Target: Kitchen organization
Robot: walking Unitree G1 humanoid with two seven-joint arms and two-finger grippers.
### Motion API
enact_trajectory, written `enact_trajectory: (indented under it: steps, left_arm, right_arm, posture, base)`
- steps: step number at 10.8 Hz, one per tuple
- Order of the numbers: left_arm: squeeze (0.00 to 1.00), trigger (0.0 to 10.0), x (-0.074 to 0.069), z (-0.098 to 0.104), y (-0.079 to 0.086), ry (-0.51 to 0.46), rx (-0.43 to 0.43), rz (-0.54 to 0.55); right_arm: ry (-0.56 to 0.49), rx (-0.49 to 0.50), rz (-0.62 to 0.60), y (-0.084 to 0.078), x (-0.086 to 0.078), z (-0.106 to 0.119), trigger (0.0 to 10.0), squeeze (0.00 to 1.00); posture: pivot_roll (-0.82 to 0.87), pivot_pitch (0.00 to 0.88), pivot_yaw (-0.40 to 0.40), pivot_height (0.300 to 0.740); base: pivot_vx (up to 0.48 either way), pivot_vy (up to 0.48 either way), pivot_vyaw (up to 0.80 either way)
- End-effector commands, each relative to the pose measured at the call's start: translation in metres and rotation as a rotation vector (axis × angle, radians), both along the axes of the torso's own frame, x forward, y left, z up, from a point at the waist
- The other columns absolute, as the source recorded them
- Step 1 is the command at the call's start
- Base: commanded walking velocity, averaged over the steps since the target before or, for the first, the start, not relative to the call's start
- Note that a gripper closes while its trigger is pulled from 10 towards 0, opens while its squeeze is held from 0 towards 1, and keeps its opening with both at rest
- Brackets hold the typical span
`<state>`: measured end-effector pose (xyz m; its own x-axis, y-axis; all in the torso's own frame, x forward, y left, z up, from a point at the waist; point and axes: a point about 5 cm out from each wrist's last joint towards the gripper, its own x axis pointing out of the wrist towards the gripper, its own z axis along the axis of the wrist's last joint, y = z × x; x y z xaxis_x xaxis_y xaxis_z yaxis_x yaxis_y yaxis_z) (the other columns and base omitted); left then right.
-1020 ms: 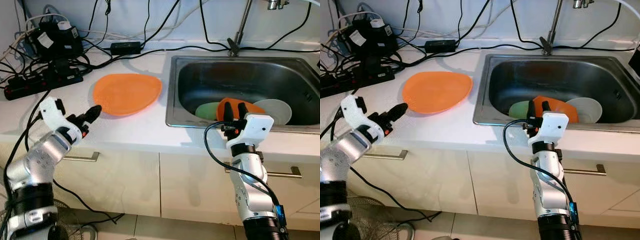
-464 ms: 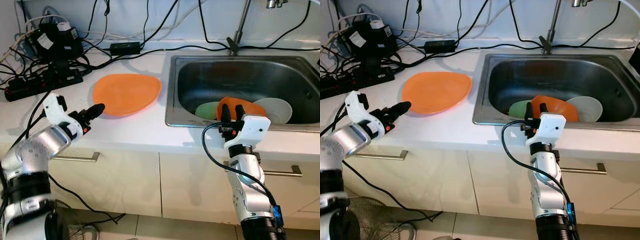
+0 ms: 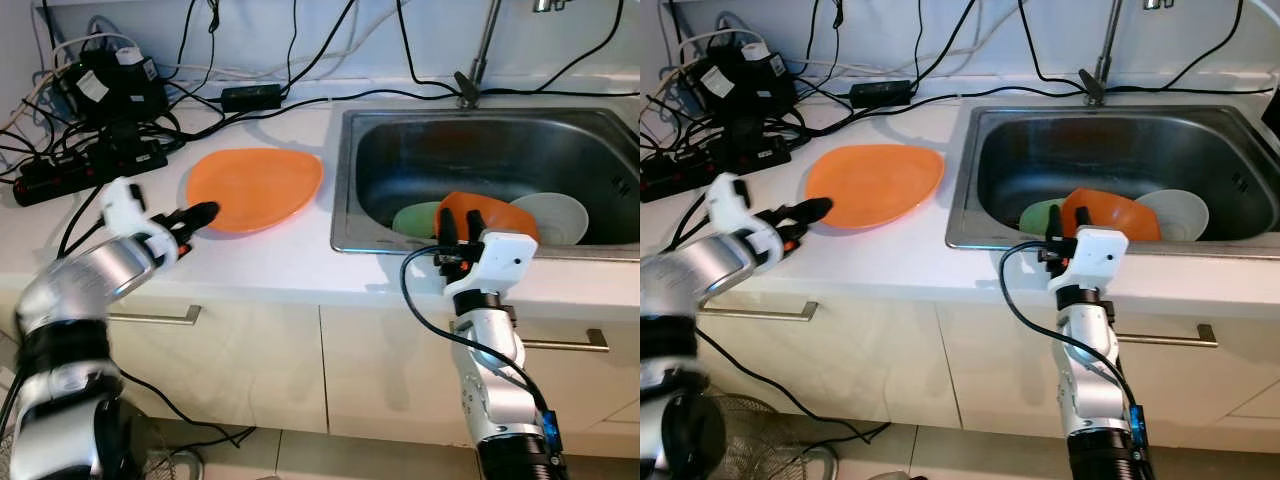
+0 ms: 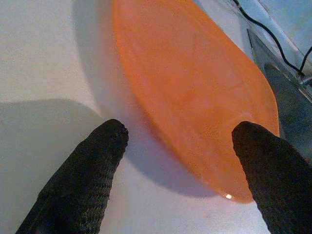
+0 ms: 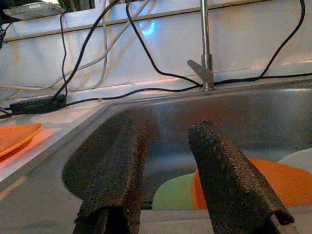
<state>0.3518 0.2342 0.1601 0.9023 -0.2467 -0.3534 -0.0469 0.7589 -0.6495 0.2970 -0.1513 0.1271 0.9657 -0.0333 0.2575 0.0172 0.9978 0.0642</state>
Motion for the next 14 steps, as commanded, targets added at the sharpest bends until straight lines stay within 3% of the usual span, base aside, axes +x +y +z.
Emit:
enact_trajectory:
  steps: [1, 4, 6, 9, 12, 13, 14]
  left_arm:
    - [0.00, 10.0, 0.004, -0.006, -0.005, 0.025, 0.019, -0.015]
    - [0.00, 10.0, 0.017, -0.007, -0.019, 0.015, 0.016, -0.001]
    - [0.00, 10.0, 0.028, -0.010, -0.040, 0.003, -0.014, 0.003]
    - [0.00, 10.0, 0.034, -0.015, -0.057, 0.004, -0.030, 0.014]
    - [0.00, 10.0, 0.040, -0.015, -0.081, -0.009, -0.177, 0.054]
    - [0.00, 10.0, 0.040, -0.016, -0.097, -0.014, -0.178, -0.019]
    - [0.00, 10.0, 0.041, -0.019, -0.097, 0.003, -0.178, 0.020]
  right_arm:
    - [-0.008, -0.002, 0.012, 0.004, 0.001, 0.001, 10.0, 0.00]
    - [-0.009, 0.000, 0.008, 0.005, 0.000, 0.001, 10.0, 0.00]
    - [-0.010, 0.003, 0.016, 0.007, 0.000, 0.002, 10.0, 0.00]
    - [-0.005, 0.005, 0.016, 0.007, 0.000, 0.002, 10.0, 0.00]
    - [0.004, 0.007, 0.026, 0.010, 0.001, 0.001, 10.0, 0.00]
    - [0.002, 0.007, 0.027, 0.010, 0.001, 0.002, 10.0, 0.00]
    - [0.004, 0.006, 0.022, 0.008, 0.001, 0.002, 10.0, 0.00]
  posture:
    - [0.02, 0.000, 0.120, 0.740]
    - [0.00, 0.000, 0.124, 0.740]
    - [-0.02, 0.000, 0.122, 0.740]
    - [-0.02, 0.000, 0.113, 0.740]
    - [-0.02, 0.000, 0.101, 0.740]
    - [-0.02, 0.000, 0.099, 0.740]
    - [-0.02, 0.000, 0.097, 0.740]
  base:
    - [0.000, 0.000, 0.00]
    - [0.000, 0.000, 0.00]
    - [0.000, 0.000, 0.00]
    - [0.000, 0.000, 0.00]
    - [0.000, 0.000, 0.00]
    - [0.000, 0.000, 0.00]
    - [0.000, 0.000, 0.00]
